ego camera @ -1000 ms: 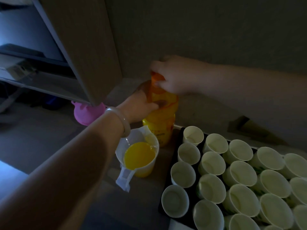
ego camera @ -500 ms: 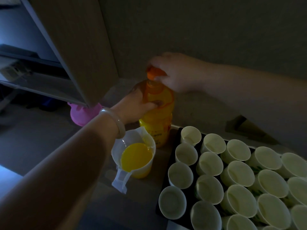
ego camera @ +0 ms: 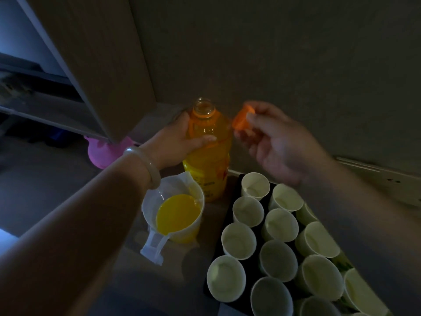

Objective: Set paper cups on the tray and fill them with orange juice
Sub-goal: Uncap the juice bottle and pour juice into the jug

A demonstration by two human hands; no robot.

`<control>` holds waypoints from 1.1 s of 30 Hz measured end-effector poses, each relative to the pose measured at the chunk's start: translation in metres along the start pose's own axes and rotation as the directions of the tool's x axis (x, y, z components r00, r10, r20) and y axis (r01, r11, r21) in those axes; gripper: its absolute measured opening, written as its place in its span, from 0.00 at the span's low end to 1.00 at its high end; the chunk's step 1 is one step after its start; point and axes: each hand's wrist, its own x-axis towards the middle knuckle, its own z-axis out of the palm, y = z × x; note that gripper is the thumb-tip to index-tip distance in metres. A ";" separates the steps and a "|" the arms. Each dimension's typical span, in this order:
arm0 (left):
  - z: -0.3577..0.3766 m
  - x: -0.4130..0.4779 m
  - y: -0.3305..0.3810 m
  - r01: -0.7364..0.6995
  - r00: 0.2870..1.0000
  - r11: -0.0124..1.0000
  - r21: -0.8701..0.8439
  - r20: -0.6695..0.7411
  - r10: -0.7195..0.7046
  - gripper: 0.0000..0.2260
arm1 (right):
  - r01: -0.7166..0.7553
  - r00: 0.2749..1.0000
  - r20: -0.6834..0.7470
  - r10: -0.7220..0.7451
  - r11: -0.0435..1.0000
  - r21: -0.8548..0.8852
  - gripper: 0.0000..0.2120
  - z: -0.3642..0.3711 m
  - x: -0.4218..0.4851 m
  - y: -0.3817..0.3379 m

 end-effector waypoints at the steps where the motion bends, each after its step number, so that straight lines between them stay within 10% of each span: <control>1: 0.000 0.000 -0.001 -0.006 1.000 1.000 0.003 -0.005 0.006 0.32 | -0.004 1.000 -0.016 0.005 1.000 0.028 0.07 -0.002 -0.008 0.009; 6: -0.002 -0.001 -0.002 -0.032 0.999 0.999 0.038 -0.025 0.033 0.35 | 0.005 0.998 -0.055 -0.002 0.999 0.054 0.08 0.001 -0.054 0.058; 14: -0.004 -0.003 -0.006 -0.079 0.997 0.994 0.070 -0.013 0.080 0.33 | 0.045 0.987 -0.105 -0.124 0.830 -0.556 0.15 0.017 -0.128 0.142; 20: -0.004 0.000 -0.008 -0.105 0.994 0.989 0.108 -0.012 0.107 0.33 | 0.023 0.971 -0.067 -0.229 0.369 -0.929 0.15 0.026 -0.146 0.180; 33: -0.005 0.003 -0.011 -0.113 0.994 0.988 0.102 0.006 0.113 0.34 | -0.013 0.996 -0.030 0.082 -0.202 -0.979 0.21 0.034 -0.133 0.247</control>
